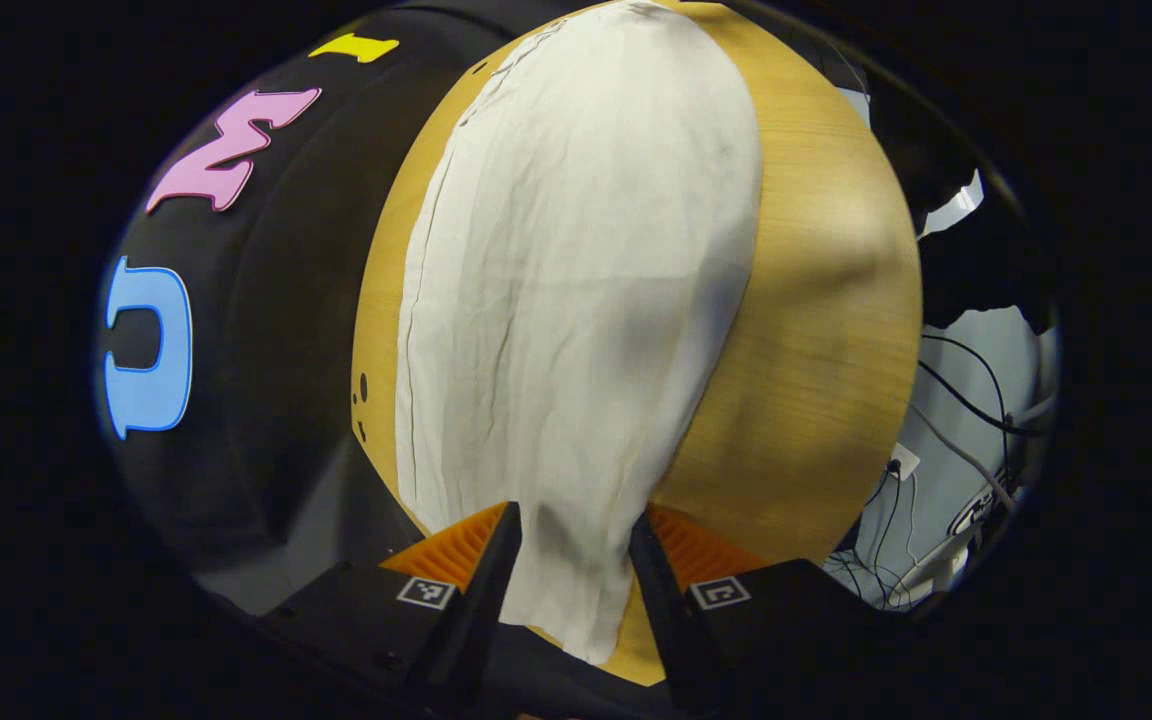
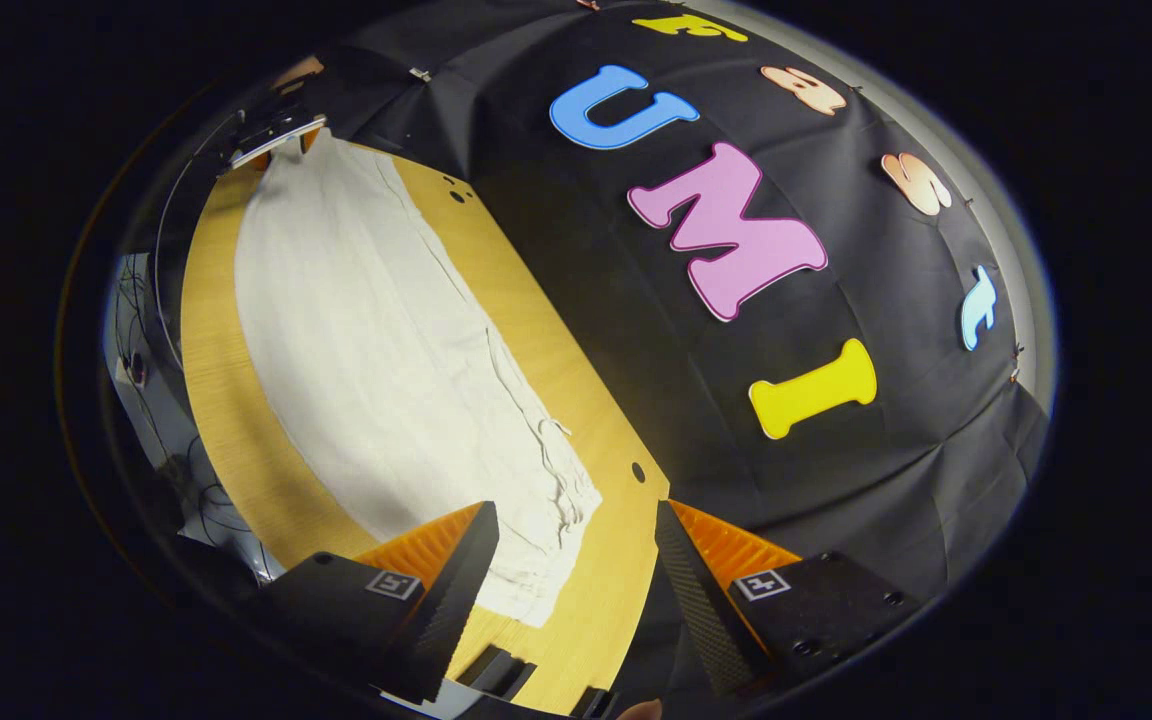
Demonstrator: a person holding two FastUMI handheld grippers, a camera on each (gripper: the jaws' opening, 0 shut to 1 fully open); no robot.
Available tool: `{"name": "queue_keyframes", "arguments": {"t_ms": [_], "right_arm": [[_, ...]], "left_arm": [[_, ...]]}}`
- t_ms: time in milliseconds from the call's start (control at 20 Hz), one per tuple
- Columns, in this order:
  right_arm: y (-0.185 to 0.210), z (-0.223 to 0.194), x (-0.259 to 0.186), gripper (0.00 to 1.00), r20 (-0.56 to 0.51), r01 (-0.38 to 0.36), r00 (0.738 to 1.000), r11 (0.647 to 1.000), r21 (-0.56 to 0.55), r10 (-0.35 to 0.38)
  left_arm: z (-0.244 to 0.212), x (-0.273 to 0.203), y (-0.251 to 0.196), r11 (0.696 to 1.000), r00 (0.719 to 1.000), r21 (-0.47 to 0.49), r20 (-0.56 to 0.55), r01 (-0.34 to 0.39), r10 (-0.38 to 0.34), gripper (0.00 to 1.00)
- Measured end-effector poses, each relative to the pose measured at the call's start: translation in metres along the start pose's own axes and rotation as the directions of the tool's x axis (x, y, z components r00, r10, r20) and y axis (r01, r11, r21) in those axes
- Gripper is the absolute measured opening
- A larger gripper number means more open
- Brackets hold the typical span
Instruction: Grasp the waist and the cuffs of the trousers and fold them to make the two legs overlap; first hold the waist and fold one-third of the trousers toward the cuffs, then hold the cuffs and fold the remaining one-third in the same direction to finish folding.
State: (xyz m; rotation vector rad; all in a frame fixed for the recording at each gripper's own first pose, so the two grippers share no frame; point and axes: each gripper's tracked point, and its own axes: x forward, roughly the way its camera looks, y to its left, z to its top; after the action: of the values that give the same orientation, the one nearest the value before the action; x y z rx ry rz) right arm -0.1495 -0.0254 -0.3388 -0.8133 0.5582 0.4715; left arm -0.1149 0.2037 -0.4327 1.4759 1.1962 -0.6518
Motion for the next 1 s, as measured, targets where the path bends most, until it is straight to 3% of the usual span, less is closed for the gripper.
{"name": "queue_keyframes", "arguments": {"t_ms": [100, 250, 450, 800, 1000], "right_arm": [[0.005, -0.008, -0.001, 0.97, -0.016, -0.008, 1.0, 1.0, -0.017, 0.007], [0.019, -0.023, 0.001, 0.97, -0.038, -0.035, 0.999, 0.997, -0.063, 0.033], [0.052, -0.052, 0.01, 0.97, -0.081, -0.128, 0.99, 0.977, -0.173, 0.116], [0.11, -0.08, 0.034, 0.96, -0.124, -0.286, 0.958, 0.909, -0.303, 0.259], [0.113, -0.073, 0.059, 0.94, -0.108, -0.285, 0.959, 0.878, -0.385, 0.263]], "left_arm": [[-0.003, 0.009, -0.002, 0.999, 0.999, -0.016, -0.03, 0.037, -0.038, 0.54], [-0.001, 0.017, 0.001, 0.998, 0.998, -0.006, -0.038, 0.056, -0.056, 0.11], [-0.002, 0.018, 0.004, 0.998, 0.998, 0.009, -0.011, 0.058, -0.058, 0.07], [-0.001, 0.021, 0.005, 0.999, 0.999, 0.005, -0.008, 0.048, -0.048, 0.07], [-0.002, 0.021, 0.005, 0.999, 0.999, 0.005, -0.018, 0.049, -0.049, 0.07]]}}
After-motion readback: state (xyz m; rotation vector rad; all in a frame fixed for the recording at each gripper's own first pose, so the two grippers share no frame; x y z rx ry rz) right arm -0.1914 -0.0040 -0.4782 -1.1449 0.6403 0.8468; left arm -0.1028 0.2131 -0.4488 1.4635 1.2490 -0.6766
